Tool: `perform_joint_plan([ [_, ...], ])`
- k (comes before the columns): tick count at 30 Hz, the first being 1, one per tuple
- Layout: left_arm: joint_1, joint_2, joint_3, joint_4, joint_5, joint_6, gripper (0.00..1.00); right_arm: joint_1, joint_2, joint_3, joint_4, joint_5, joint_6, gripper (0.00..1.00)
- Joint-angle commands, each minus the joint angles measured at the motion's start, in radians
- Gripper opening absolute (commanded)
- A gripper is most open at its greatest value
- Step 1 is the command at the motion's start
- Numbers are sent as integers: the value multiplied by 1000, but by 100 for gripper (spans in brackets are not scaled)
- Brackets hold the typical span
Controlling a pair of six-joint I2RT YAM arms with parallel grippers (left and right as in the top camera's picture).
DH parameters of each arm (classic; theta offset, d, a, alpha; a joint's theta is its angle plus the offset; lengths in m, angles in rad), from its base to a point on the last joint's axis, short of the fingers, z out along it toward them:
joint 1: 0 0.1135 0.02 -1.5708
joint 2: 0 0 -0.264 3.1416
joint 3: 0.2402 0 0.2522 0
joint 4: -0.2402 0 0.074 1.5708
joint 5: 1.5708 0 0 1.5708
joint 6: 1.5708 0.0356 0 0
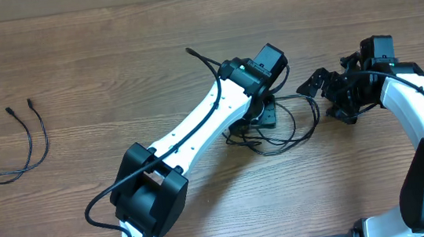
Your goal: Untangle cables
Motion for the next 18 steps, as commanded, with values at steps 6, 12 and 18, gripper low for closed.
perform_joint_plan([
  [6,-6,-3,-69,84,-2,5,4,31,-12,10,-11,52,0,100],
  [12,23,-34,47,-6,14,84,4,93,-12,11,-26,142,5,100],
  [18,51,-70,191,-95,10,217,4,101,-12,11,-60,274,53,100],
])
